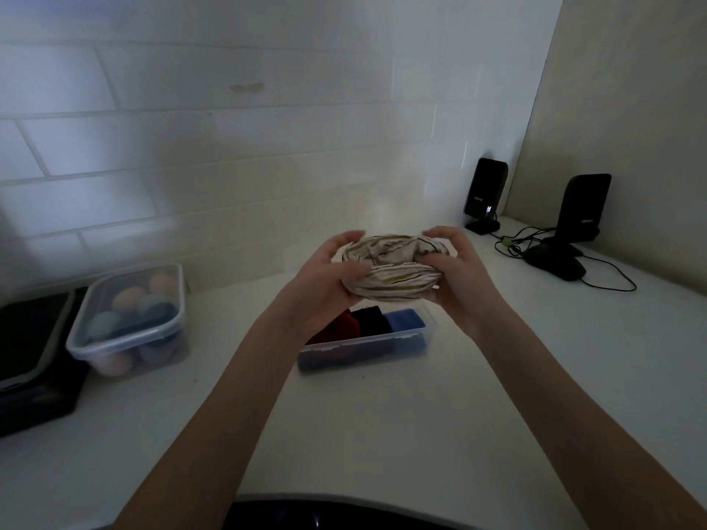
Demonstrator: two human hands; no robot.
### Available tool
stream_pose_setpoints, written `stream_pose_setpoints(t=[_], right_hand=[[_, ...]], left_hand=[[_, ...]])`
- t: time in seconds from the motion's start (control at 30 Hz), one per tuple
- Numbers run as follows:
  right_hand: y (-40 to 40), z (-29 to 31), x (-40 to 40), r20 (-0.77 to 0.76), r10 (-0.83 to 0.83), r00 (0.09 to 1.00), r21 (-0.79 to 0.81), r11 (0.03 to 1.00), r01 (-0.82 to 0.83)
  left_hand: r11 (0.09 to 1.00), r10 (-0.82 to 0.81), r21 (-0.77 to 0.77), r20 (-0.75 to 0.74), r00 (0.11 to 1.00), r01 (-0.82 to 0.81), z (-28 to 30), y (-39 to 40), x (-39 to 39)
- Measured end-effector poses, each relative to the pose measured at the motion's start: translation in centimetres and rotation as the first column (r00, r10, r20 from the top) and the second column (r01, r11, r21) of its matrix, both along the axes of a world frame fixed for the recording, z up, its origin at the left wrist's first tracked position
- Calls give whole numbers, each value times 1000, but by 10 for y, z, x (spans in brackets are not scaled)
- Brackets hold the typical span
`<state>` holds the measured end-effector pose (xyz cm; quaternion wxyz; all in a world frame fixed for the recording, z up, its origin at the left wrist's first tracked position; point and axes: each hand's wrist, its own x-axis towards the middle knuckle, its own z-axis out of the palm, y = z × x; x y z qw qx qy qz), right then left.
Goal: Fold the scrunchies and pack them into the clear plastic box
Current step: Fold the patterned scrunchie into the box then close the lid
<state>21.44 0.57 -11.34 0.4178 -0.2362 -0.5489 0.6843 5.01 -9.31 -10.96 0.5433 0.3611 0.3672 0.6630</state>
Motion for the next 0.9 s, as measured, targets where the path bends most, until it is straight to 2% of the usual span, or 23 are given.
stream_pose_setpoints(t=[0.07, 0.13, 0.17, 0.23, 0.3, 0.4, 0.47, 0.53, 0.63, 0.73, 0.8, 0.9], right_hand=[[0, 1, 3, 150, -59, 987, 198, 980, 28], [0, 0, 1, 249, -124, 960, 412, 911, 10], [0, -1, -1, 327, -186, 927, 533, 846, -18], [4, -5, -5, 493, -335, 803, 705, 694, -143], [9, -8, -5, 609, -387, 692, 727, 621, -293], [11, -9, -4, 773, -341, 535, 611, 627, -483], [8, -6, -9, 843, -384, 375, 537, 591, -602], [5, 2, -13, 852, -461, 250, 493, 543, -680], [4, 17, -15, 847, -513, 136, 431, 514, -741], [1, 27, -19, 808, -589, -16, 355, 509, -785], [-2, 31, -23, 776, -620, -113, 303, 524, -796], [-3, 32, -28, 748, -630, -208, 252, 561, -789]], left_hand=[[997, 69, -6, -245, 967, -73, -4, -2, -2], [988, 136, 4, -495, 858, -155, -8, -3, 0], [982, 166, 32, -631, 757, -189, -9, -4, 1], [974, 199, 113, -844, 498, -198, -10, -2, 4], [977, 167, 116, -936, 309, -176, -10, -1, 7], [987, 46, 35, -997, 66, -154, -14, 3, 3], [992, -49, -42, -998, -51, -118, -17, 6, 1], [988, -92, -69, -982, -166, -136, -17, 10, 1], [992, -61, -16, -928, -366, -126, -13, 15, 1], [996, -82, -59, -891, -447, -65, -9, 21, 3], [988, -156, -140, -877, -455, -69, -9, 25, 4], [969, -244, -228, -862, -445, -91, -10, 28, 7]])
